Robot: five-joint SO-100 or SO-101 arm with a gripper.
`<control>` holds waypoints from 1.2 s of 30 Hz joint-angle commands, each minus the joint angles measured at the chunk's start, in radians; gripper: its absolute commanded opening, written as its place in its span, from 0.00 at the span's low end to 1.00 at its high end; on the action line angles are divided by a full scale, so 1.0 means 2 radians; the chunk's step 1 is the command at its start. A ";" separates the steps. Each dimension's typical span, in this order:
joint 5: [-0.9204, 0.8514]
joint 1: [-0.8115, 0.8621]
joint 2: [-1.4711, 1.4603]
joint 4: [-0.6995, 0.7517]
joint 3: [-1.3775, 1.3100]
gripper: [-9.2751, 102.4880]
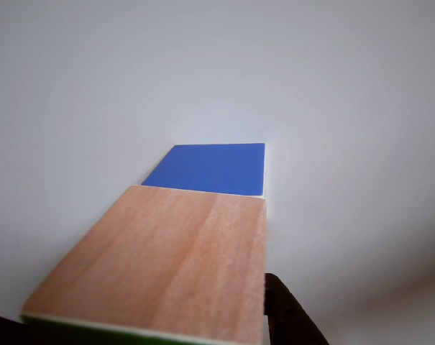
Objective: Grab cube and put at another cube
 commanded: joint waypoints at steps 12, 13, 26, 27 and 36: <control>0.006 -0.011 0.005 0.031 -0.047 0.43; 0.006 -0.010 0.005 0.035 -0.052 0.44; 0.003 -0.008 0.019 0.130 -0.158 0.47; 0.002 -0.007 0.033 0.132 -0.154 0.47; -0.031 0.055 0.269 0.025 0.107 0.37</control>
